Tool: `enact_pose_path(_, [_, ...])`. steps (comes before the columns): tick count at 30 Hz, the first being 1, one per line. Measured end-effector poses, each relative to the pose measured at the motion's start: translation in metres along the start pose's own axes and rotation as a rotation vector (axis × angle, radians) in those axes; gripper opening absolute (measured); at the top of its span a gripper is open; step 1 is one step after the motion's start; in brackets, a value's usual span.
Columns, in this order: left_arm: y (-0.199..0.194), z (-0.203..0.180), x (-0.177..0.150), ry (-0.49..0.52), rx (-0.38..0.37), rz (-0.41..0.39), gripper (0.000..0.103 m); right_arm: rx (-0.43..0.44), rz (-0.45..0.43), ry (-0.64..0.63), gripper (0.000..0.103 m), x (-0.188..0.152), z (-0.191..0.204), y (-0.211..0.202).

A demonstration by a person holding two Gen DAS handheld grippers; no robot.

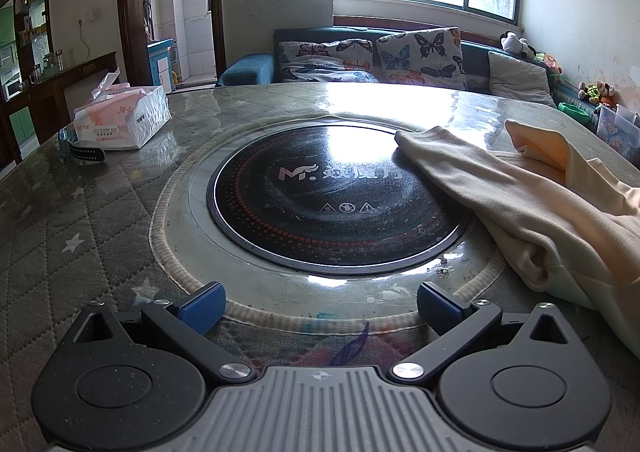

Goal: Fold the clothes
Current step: 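Move both grippers toward the crumpled cream sweatshirt on the table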

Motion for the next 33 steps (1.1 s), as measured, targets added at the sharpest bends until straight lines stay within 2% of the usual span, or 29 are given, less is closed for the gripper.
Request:
enact_pose_path(6, [-0.001,-0.003,0.002,-0.003,0.018,0.011,0.103,0.016,-0.002,0.018,0.103,0.000,-0.003,-0.003])
enact_pose_path(13, [-0.001,-0.004,0.002,-0.026,0.047,0.033,0.103,0.027,0.016,0.001,0.103,-0.016,-0.002,-0.017])
enact_pose_path(22, [-0.012,-0.023,0.000,-0.028,0.013,0.062,0.103,0.048,-0.008,-0.016,0.103,-0.020,-0.003,-0.054])
enact_pose_path(33, [-0.029,-0.058,0.004,-0.005,-0.054,0.060,0.103,0.137,-0.032,-0.038,0.103,-0.028,0.033,-0.096])
Point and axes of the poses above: each gripper's, at about its wrist camera, not at the fingertips, and y roughly the way its jaws point, z to its left, x to its top, the point moved 7 cm from there along y, roughly the way its jaws point, and after that the axes turned 2 degrees about z, right-handed, at the moved point
